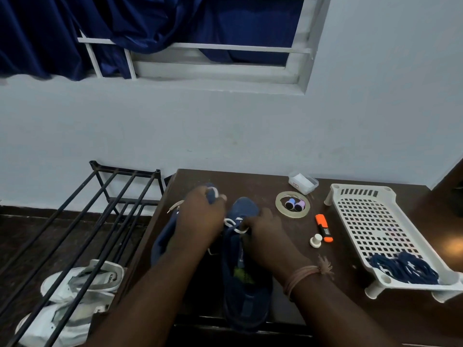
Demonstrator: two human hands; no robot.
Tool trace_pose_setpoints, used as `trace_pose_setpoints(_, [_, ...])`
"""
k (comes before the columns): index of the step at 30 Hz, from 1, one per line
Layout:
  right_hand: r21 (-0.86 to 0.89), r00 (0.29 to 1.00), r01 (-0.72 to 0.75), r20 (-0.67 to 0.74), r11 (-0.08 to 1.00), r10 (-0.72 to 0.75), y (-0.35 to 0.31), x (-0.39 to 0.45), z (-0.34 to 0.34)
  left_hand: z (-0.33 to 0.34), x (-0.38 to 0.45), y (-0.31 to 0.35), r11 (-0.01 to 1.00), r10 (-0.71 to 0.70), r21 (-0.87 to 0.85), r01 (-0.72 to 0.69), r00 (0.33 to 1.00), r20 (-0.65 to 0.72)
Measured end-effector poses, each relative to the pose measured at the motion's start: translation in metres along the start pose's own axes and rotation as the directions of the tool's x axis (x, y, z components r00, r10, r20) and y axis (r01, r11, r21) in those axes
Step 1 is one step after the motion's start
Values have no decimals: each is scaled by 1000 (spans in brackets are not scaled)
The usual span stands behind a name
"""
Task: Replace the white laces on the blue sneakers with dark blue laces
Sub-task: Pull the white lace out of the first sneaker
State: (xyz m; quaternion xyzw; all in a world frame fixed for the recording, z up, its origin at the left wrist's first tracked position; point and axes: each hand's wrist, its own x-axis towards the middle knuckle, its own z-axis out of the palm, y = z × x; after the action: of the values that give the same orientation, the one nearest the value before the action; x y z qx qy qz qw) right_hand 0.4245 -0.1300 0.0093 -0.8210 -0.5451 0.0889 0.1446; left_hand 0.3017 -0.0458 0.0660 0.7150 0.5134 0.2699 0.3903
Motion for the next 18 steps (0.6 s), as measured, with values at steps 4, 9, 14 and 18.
trace_pose_setpoints(4, [64,999,-10,-46,998,13,1,4,8,10,-8,-2,950,252,191,-245,968,-10])
trace_pose_setpoints(9, [176,945,-180,-242,968,219,18,15,-21,15,-10,-19,908,98,387,-162,979,181])
trace_pose_setpoints(14, [97,881,-374,-273,922,386,54,7,-43,16,-3,-23,925,49,368,-98,989,138])
trace_pose_setpoints(18, [-22,965,-131,-233,991,123,35,12,-20,19,6,-30,937,39,336,-92,986,160])
